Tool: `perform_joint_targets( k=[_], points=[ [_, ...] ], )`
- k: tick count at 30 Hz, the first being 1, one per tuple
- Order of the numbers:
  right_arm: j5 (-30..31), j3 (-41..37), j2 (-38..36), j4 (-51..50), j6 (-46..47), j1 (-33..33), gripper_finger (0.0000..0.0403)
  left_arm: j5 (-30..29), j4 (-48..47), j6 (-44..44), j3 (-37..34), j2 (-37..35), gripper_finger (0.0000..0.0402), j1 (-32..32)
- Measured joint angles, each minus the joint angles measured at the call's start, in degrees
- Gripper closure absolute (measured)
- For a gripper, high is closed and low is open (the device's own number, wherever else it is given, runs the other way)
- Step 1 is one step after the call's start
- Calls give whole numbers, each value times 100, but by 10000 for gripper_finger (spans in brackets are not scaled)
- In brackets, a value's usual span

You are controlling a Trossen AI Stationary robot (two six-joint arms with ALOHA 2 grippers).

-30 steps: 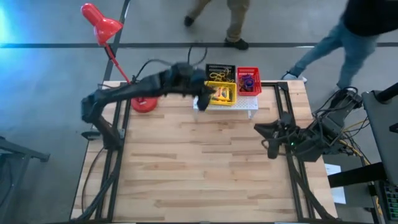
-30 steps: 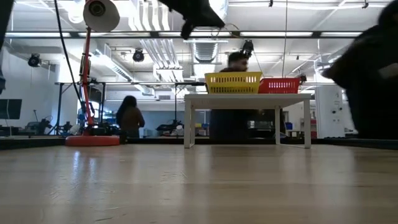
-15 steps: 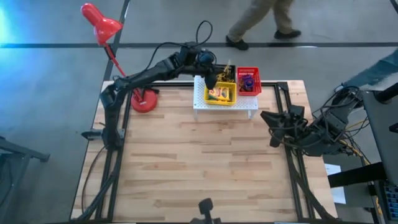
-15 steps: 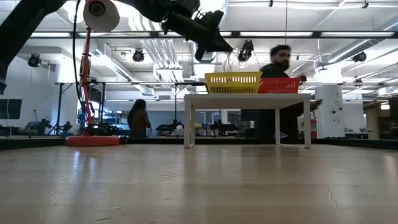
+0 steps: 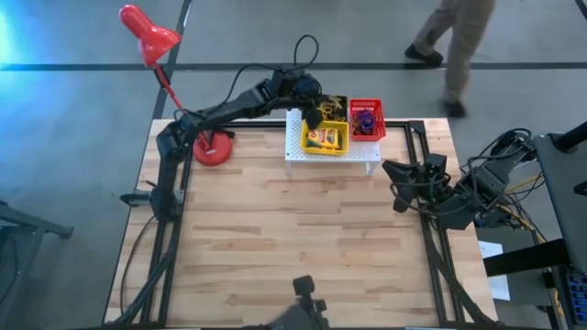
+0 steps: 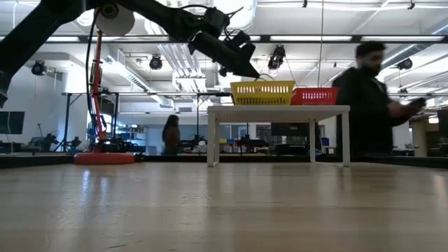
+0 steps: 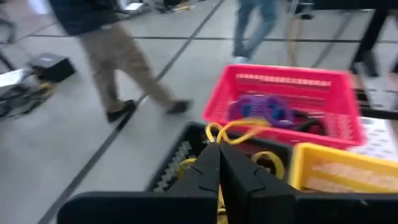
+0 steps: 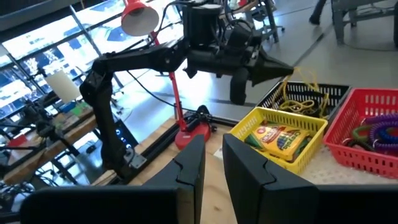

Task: Pick & Place Office Desk Supplies
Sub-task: Put the yellow rubber band in the black bin on the shelf, then return to Home Position

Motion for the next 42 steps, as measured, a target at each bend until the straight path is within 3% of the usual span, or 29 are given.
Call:
perform_joint_targets(
  k=[6,13,16,18,21,24,30,37,42],
  points=[
    [-4,-5,7,-2,162,-7,349,-11,-30,-53,-40,-2,373,101],
    [-18,-9,-2,-28,-179,-28,349,322,-105,-221,-81,-10,296,143],
    [-244,-9,-64,-74,-328,-34,349,445,-393,-673,-37,-131,268,136],
    [-726,3,-233,-292,-220,-55,349,473,-855,-845,77,-309,258,138],
    [-2058,109,-598,-959,-10,-200,349,495,-1601,-948,233,-734,260,69],
    [-3188,37,-979,-1499,-523,-296,349,526,-2022,-1190,152,-1279,278,-160],
    [-4242,-1229,-2095,-913,-2246,-293,376,342,-2067,-1932,-361,-2369,304,-921],
    [-4269,-3191,-3996,1270,-3826,-296,394,-352,-2061,-2443,-1083,-3367,331,-2053],
    [-4282,-4134,-5104,2030,-4425,-296,394,-488,-1612,-3172,-1666,-4018,343,-2457]
  ],
)
